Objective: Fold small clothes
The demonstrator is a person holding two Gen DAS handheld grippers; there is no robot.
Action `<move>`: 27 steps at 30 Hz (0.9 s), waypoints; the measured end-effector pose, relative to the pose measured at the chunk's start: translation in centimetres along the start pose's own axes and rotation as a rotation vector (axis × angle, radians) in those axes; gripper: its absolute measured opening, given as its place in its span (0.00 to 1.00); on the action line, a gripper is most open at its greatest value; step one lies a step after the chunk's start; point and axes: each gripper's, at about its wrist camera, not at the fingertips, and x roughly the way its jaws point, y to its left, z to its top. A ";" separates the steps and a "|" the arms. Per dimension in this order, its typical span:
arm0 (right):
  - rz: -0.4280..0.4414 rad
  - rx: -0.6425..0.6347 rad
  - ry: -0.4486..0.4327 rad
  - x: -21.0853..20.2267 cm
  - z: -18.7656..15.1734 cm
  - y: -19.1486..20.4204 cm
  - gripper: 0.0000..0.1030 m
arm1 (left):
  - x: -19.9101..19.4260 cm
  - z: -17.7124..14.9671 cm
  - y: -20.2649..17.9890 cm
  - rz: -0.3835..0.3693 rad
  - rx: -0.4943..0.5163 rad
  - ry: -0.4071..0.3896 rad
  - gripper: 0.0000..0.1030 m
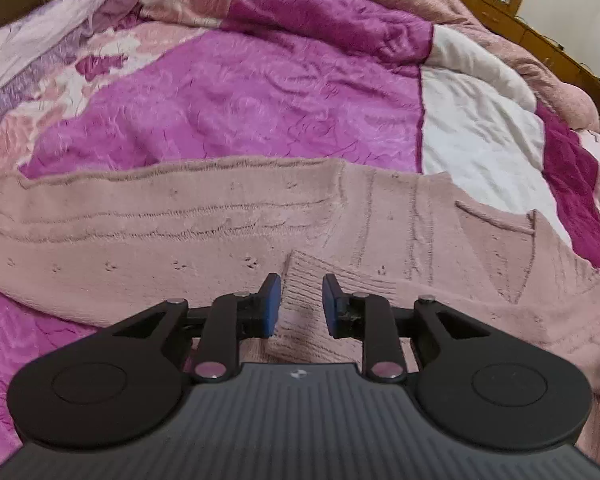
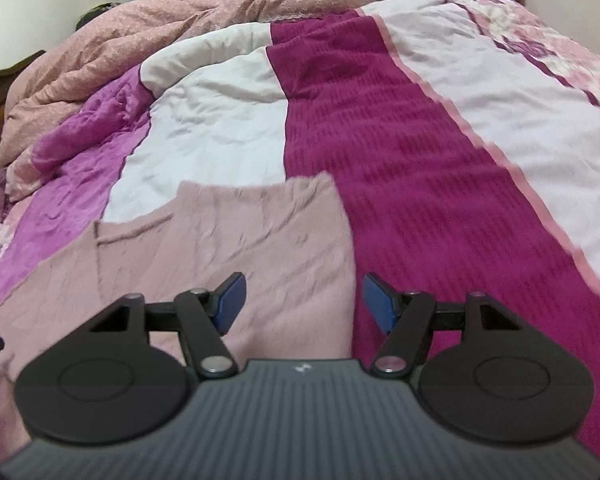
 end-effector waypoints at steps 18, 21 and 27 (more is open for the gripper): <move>0.050 -0.042 -0.152 4.5 2.4 -1.2 0.16 | 1.6 -1.3 -3.7 0.072 0.162 -0.191 0.12; 0.005 -0.025 -0.110 6.2 1.6 -2.0 0.16 | 3.2 -1.3 -3.4 0.140 0.193 -0.161 0.12; -0.025 -0.047 -0.080 5.9 1.8 -1.0 0.30 | 3.2 -1.3 -2.0 0.116 0.159 -0.111 0.13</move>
